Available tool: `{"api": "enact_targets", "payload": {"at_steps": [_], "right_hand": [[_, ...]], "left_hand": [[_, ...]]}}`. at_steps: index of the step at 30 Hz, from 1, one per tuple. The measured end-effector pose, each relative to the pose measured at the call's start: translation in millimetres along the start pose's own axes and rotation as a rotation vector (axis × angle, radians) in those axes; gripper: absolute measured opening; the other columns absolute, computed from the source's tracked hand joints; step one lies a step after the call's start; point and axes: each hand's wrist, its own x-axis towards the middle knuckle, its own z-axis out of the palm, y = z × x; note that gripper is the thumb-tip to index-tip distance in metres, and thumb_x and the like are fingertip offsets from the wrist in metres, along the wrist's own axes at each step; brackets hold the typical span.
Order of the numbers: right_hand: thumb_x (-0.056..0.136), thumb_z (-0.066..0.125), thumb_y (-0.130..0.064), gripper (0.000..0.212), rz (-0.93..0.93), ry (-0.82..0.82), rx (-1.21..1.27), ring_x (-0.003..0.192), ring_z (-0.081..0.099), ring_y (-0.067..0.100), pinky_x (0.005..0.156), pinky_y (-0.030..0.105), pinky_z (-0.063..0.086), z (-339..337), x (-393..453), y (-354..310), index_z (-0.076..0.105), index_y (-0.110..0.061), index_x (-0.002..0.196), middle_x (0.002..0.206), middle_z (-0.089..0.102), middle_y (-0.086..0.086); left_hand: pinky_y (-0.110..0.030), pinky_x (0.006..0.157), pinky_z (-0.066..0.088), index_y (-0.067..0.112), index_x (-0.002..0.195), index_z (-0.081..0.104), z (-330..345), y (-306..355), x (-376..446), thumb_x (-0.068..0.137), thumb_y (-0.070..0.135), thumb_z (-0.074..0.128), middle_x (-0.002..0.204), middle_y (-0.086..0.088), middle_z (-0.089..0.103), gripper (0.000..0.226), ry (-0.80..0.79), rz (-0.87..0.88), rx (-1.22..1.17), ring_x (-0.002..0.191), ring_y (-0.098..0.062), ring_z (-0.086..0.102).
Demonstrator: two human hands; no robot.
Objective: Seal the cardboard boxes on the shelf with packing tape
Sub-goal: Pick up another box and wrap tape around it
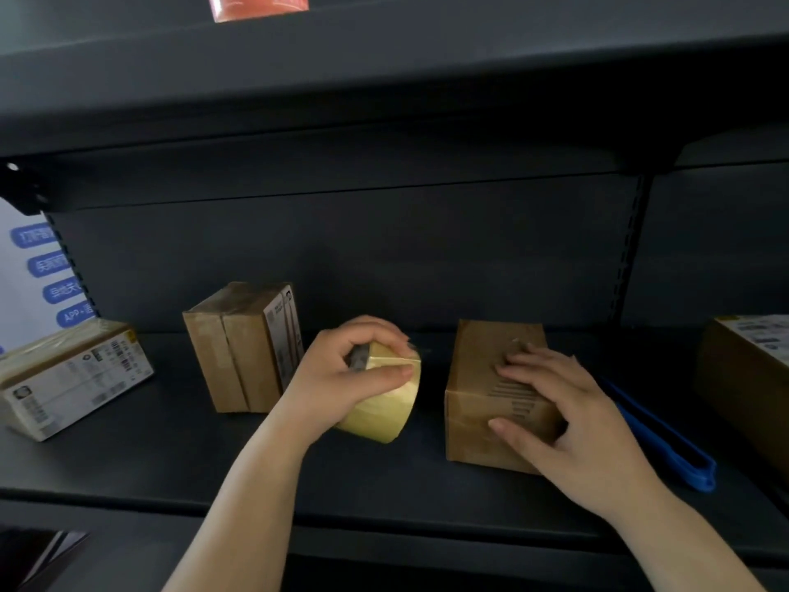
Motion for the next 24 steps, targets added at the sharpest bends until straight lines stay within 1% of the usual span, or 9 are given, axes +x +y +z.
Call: {"api": "enact_targets", "payload": {"at_steps": [3,6,8,11,14,17,21,23,24], "right_hand": [[0.072,0.051,-0.065,0.059,-0.048,0.063,-0.097,0.124,0.039,0.002,0.112,0.048,0.011,1.4,0.5,-9.8,0.06,-0.031,0.119,0.122,0.049,-0.02],[0.074,0.049,-0.071,0.063,-0.098,0.121,0.042,0.121,0.042,-0.003,0.113,0.043,0.01,-5.4,8.9,-33.4,0.056,-0.033,0.123,0.123,0.052,-0.023],[0.075,0.05,-0.069,0.054,-0.124,0.066,0.212,0.115,0.05,-0.004,0.112,0.035,0.022,-8.4,19.2,-51.2,0.059,-0.036,0.117,0.116,0.058,-0.025],[0.077,0.062,-0.046,0.029,-0.206,0.077,0.264,0.092,0.063,-0.001,0.087,0.027,0.05,-5.8,30.2,-68.4,0.072,-0.026,0.096,0.092,0.069,-0.018],[0.077,0.068,-0.031,0.014,-0.255,0.189,0.147,0.078,0.066,0.001,0.08,0.032,0.053,-3.7,33.9,-73.9,0.076,-0.02,0.082,0.08,0.072,-0.011],[0.079,0.061,-0.034,0.02,-0.278,0.189,-0.053,0.069,0.065,0.003,0.084,0.033,0.052,-1.4,35.5,-76.3,0.075,-0.02,0.075,0.072,0.071,-0.011],[0.082,0.064,-0.034,0.019,-0.075,0.089,0.041,0.061,0.062,0.006,0.064,0.034,0.053,-11.2,48.2,-79.0,0.068,-0.021,0.068,0.065,0.068,-0.009],[0.08,0.068,-0.029,0.017,0.006,0.09,0.118,0.059,0.06,0.006,0.058,0.027,0.051,-16.7,56.0,-79.2,0.068,-0.02,0.066,0.062,0.066,-0.007],[0.079,0.069,-0.03,0.017,0.022,0.087,0.132,0.059,0.059,0.006,0.056,0.023,0.049,-18.4,58.9,-80.5,0.068,-0.021,0.065,0.061,0.065,-0.007]], "left_hand": [[-0.013,0.073,0.047,0.03,0.071,0.072,3.6,10.4,-6.1,0.056,0.035,0.072,0.094,0.015,0.066,0.016,-0.032,0.026,-0.055,0.089,-0.001,0.061],[-0.014,0.073,0.047,0.024,0.075,0.072,9.1,21.6,-9.8,0.058,0.033,0.072,0.095,0.01,0.066,0.02,-0.083,0.05,-0.058,0.087,-0.003,0.062],[-0.017,0.075,0.047,0.022,0.077,0.072,12.3,28.3,-10.9,0.059,0.032,0.072,0.095,0.005,0.066,0.02,-0.124,0.068,-0.034,0.088,-0.006,0.063],[-0.018,0.077,0.048,0.023,0.077,0.072,14.3,33.3,-12.3,0.058,0.033,0.072,0.093,0.005,0.066,0.022,-0.132,0.077,0.003,0.088,-0.007,0.063],[-0.015,0.069,0.049,0.024,0.076,0.071,13.9,35.1,-15.7,0.054,0.037,0.072,0.088,0.008,0.068,0.026,-0.082,0.033,-0.037,0.081,-0.005,0.064],[-0.017,0.066,0.051,0.027,0.078,0.07,15.4,34.0,-18.0,0.052,0.04,0.071,0.087,0.007,0.069,0.029,-0.061,-0.03,-0.055,0.08,-0.005,0.065],[-0.027,0.082,0.049,0.032,0.105,0.059,14.8,23.7,-23.4,0.053,0.041,0.071,0.106,0.014,0.065,0.054,0.049,-0.049,-0.135,0.102,-0.005,0.061],[-0.034,0.087,0.046,0.031,0.101,0.059,15.1,18.6,-30.6,0.058,0.041,0.07,0.106,0.013,0.065,0.045,0.21,0.049,-0.136,0.104,-0.009,0.06],[-0.034,0.082,0.047,0.031,0.095,0.062,15.0,16.6,-34.6,0.061,0.042,0.068,0.099,0.011,0.066,0.036,0.242,0.087,-0.136,0.098,-0.01,0.061]]}}
